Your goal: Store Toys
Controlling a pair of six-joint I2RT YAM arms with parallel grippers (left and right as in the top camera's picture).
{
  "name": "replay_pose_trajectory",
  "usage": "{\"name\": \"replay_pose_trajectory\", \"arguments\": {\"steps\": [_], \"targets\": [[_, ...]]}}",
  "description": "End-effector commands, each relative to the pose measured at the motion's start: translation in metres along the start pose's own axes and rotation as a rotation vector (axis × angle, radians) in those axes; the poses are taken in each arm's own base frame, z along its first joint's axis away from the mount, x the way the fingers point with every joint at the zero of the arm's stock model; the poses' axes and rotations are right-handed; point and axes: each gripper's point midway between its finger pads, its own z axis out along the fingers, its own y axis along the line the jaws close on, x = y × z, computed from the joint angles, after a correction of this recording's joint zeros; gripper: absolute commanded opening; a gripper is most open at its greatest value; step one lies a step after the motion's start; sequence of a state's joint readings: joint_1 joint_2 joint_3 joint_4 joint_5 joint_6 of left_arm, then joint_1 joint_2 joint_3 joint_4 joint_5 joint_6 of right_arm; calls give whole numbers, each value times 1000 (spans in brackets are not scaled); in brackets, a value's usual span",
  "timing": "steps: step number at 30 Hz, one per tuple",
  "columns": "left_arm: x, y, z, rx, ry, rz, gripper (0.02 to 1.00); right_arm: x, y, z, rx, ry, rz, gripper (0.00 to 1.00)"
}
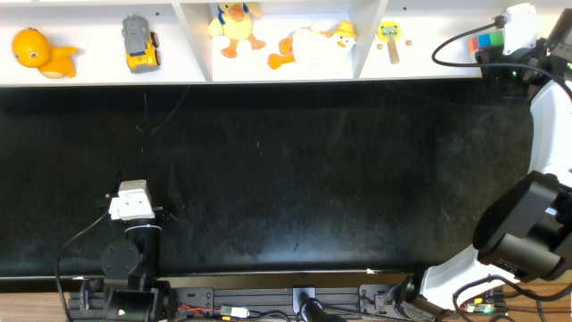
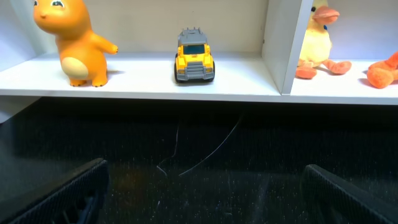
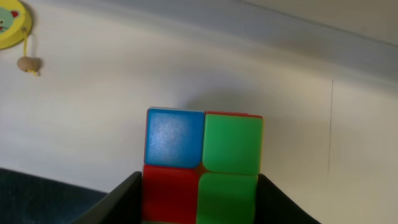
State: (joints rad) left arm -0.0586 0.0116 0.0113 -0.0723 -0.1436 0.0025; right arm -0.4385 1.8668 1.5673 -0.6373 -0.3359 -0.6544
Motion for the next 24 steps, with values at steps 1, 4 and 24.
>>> {"name": "replay_pose_trajectory", "arguments": {"steps": [1, 4, 24], "targets": [[0, 2, 0, -11, -5, 11, 998, -14, -6, -1, 9, -37, 9, 340], [0, 2, 0, -11, -5, 11, 998, -16, -7, 0, 15, -46, 15, 343], [0, 2, 0, -11, -5, 11, 998, -6, -8, 17, 1, -25, 70, 364]]}}
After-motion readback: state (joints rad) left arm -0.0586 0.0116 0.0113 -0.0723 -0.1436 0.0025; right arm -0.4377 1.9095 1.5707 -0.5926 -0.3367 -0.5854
